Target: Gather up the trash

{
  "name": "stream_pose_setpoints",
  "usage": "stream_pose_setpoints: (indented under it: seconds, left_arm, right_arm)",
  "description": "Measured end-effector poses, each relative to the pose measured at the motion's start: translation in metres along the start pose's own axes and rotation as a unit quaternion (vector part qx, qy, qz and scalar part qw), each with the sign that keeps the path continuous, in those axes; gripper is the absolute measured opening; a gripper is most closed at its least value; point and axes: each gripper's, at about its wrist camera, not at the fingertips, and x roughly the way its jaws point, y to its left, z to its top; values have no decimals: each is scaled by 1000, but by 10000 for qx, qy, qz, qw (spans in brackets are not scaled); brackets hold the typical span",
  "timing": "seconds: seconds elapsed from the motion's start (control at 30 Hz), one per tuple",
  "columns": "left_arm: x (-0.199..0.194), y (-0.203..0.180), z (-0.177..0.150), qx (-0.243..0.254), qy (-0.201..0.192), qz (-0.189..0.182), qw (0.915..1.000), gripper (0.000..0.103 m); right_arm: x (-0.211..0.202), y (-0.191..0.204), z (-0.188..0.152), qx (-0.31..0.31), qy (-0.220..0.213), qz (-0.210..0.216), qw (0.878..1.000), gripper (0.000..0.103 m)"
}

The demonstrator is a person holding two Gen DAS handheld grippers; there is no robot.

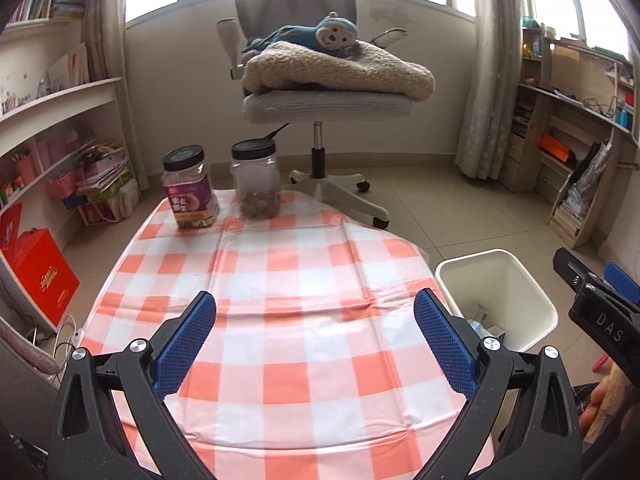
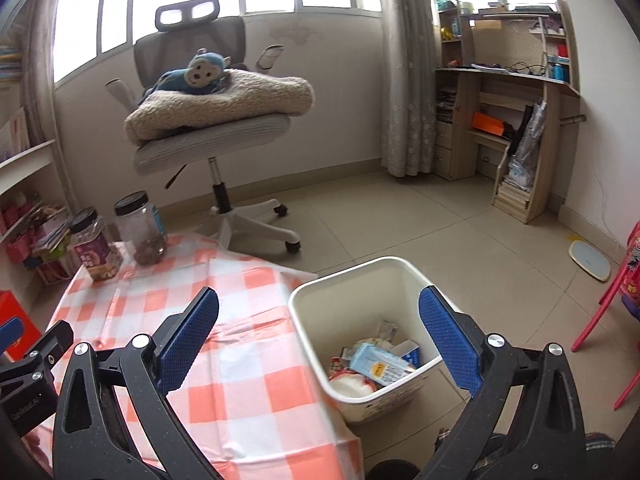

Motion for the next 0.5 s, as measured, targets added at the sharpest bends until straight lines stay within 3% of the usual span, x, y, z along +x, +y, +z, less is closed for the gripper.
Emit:
stream_pose_setpoints:
  seconds: [0.17,0.5]
  left_arm:
    - [2,36,-22,-254,230,193,9992,96]
    - [4,85,-35,-824,394,597,9940,96]
  right_arm:
    - [6,44,-17,-423,261,401,9980,96]
    - [13,86,-30,-924,223,642,9934,96]
